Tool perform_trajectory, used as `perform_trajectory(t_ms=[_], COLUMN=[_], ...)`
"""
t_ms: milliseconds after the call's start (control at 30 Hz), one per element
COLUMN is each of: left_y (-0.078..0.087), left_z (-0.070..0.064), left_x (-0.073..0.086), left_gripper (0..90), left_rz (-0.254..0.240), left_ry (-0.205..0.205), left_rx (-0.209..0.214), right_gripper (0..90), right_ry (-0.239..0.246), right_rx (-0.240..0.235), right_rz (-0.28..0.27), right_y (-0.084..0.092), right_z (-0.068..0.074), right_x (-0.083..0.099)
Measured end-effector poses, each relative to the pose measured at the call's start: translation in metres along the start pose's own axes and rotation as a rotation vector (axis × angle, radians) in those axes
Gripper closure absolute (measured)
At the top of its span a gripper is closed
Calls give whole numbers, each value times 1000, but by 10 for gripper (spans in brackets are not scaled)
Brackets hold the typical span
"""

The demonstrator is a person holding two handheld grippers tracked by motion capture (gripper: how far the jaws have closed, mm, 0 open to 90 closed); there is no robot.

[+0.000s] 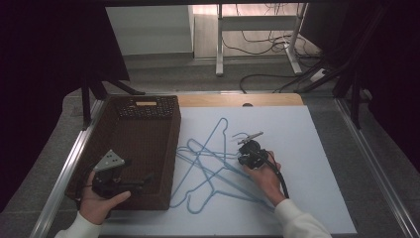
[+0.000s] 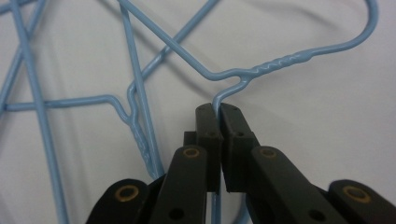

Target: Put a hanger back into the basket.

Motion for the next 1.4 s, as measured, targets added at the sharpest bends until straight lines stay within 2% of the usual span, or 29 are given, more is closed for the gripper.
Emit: perform_trajectory(t_ms=[100, 300, 400, 433, 467, 500, 733, 867, 1067, 1133, 1267, 1400], left_y=[0, -1, -2, -2, -2, -2, -2, -10, -23, -29, -47, -56], left_z=[0, 0, -1, -3, -3, -4, -17, -30, -41, -46, -59, -69], left_x=[-1, -3, -5, -7, -7, -8, -21, -34, -45, -50, -59, -64], left_gripper=[88, 90, 91, 91, 93, 94, 104, 108, 119, 124, 140, 151], left_rz=[-3, -3, -3, -5, -5, -7, -22, -17, 2, 14, 57, 79], left_ry=[-3, 1, -5, -12, -12, -15, -52, -91, -116, -128, -142, -160], left_rx=[1, -2, -1, 1, 1, 4, 21, 41, 71, 80, 132, 160], right_gripper=[878, 879, 880, 880, 880, 880, 880, 880, 880, 880, 880, 880], right_ry=[-1, -33, -31, -22, -22, 0, 28, 38, 55, 62, 71, 64], right_rx=[-16, -123, -134, -145, -145, -156, -195, -231, -268, -299, -329, -356], right_rz=[-43, -150, -178, -209, -209, -234, -301, -325, -343, -343, -335, -339], right_y=[10, 38, 46, 56, 56, 65, 90, 100, 114, 119, 124, 129], right_z=[-5, -23, -27, -29, -29, -31, -33, -32, -30, -30, -30, -30], right_x=[-2, -2, -2, -1, -1, 0, 6, 10, 16, 20, 28, 35])
Point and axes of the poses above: each handheld gripper's, and its own axes: y roughly backward along the jaws, x roughly out of its underside, z roughly to its left, the point moved 1 cm from there along -y, roughly forward along the jaws, and after that the axes turned 5 degrees about y, right-handed, at the moved point
